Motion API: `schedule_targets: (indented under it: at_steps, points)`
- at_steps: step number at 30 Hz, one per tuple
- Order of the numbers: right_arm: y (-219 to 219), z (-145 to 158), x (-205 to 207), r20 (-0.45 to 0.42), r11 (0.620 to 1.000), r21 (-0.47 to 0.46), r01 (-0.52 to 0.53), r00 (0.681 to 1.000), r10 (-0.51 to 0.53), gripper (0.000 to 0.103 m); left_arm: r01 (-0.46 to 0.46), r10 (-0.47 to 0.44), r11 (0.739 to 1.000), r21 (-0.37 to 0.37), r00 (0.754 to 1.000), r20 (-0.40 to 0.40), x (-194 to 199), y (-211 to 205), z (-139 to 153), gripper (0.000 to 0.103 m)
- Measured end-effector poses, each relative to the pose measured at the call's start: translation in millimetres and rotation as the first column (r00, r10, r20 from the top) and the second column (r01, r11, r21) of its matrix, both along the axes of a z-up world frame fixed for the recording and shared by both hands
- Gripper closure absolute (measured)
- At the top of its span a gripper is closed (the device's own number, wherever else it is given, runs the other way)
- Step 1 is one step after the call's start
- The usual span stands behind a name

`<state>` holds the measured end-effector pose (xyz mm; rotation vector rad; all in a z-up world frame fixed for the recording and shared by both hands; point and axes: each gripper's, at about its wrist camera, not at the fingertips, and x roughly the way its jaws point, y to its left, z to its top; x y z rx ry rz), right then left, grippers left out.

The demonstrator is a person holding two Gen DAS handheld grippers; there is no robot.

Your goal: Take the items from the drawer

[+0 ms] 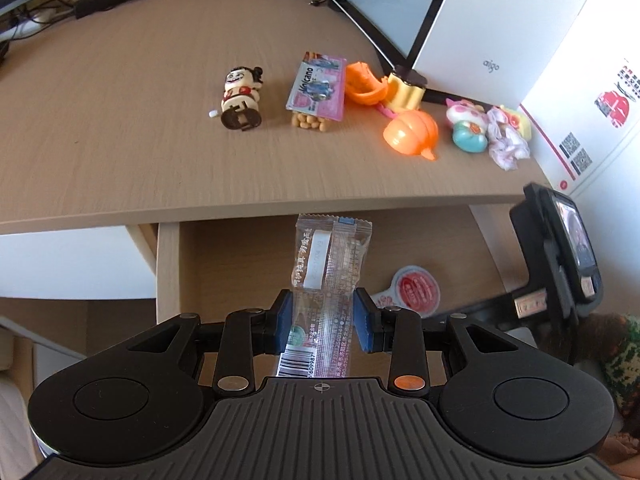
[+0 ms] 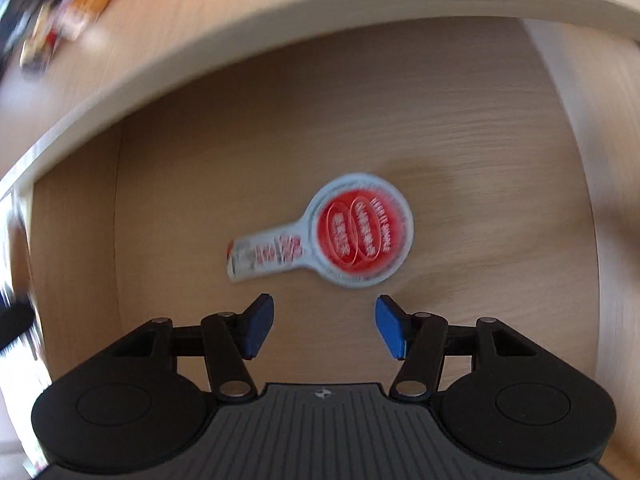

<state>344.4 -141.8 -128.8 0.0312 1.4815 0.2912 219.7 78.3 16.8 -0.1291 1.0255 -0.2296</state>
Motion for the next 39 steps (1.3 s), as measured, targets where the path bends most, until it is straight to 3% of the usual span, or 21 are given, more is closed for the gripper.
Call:
schedule_targets:
  at_steps: [3,6,7,10,13,16,19,21,24,26,31,34,39]
  points:
    - [-2.6,2.5,2.5,0.099,0.987,-0.144,-0.073,0.991,0.088,0.048,-0.003,0.003,1.0,-0.016,1.0,-0.005,2.8,-0.4,-3.4,0.067]
    - [-8.3,7.2,0.6,0.23,0.937,-0.334,-0.103,0.955,0.187,0.049,-0.007,0.007,1.0,-0.029,1.0,-0.012,4.6,-0.3,-6.7,0.067]
    - [-12.6,10.8,0.4,0.258,0.934,-0.346,-0.091,0.948,0.188,0.048,-0.01,0.009,0.999,-0.035,1.0,-0.014,5.2,-0.1,-7.8,0.067]
    - [-30.1,23.9,3.9,0.247,0.988,-0.155,-0.022,0.967,0.06,0.048,-0.014,0.013,0.999,-0.042,1.0,-0.019,6.2,-1.4,-9.6,0.067]
    - [-35.0,27.7,6.9,0.214,0.998,-0.003,0.06,0.975,-0.058,0.042,-0.017,0.016,0.999,-0.046,1.0,-0.022,4.8,0.4,-9.3,0.067]
    - [-23.2,24.3,10.5,0.222,0.996,-0.002,0.085,0.971,-0.083,0.037,-0.02,0.019,0.999,-0.049,1.0,-0.025,4.0,-0.2,-10.7,0.067]
    - [-6.5,14.7,15.6,0.24,0.994,-0.078,0.08,0.969,-0.059,0.035,-0.019,0.017,0.999,-0.048,0.999,-0.039,3.6,-2.2,-12.7,0.067]
    - [0.1,10.8,18.5,0.248,0.994,-0.082,0.074,0.967,-0.051,0.033,-0.017,0.015,0.999,-0.042,0.999,-0.043,2.9,-3.1,-12.4,0.067]
    - [8.0,8.5,20.8,0.226,0.997,-0.071,0.042,0.974,-0.025,0.035,-0.021,0.019,0.999,-0.033,0.999,-0.049,-0.4,-5.5,-12.8,0.067]
    - [13.4,11.3,18.2,0.221,0.998,-0.068,0.003,0.975,0.013,0.042,-0.019,0.018,0.999,-0.031,0.998,-0.056,-3.3,-8.2,-14.1,0.067]
    - [18.1,20.8,5.4,0.193,0.998,-0.048,-0.045,0.98,0.054,0.043,0.006,-0.009,0.999,-0.033,0.997,-0.073,-13.8,-19.0,-18.0,0.067]
    - [12.5,44.8,-14.0,0.192,0.998,0.009,-0.06,0.98,0.057,0.043,0.025,-0.028,0.999,-0.037,0.997,-0.071,-20.9,-13.6,-19.2,0.067]
    - [1.0,121.4,-58.2,0.345,0.992,0.067,-0.103,0.936,0.074,0.043,0.043,-0.043,0.997,-0.069,0.999,0.006,-21.1,-18.0,3.0,0.067]
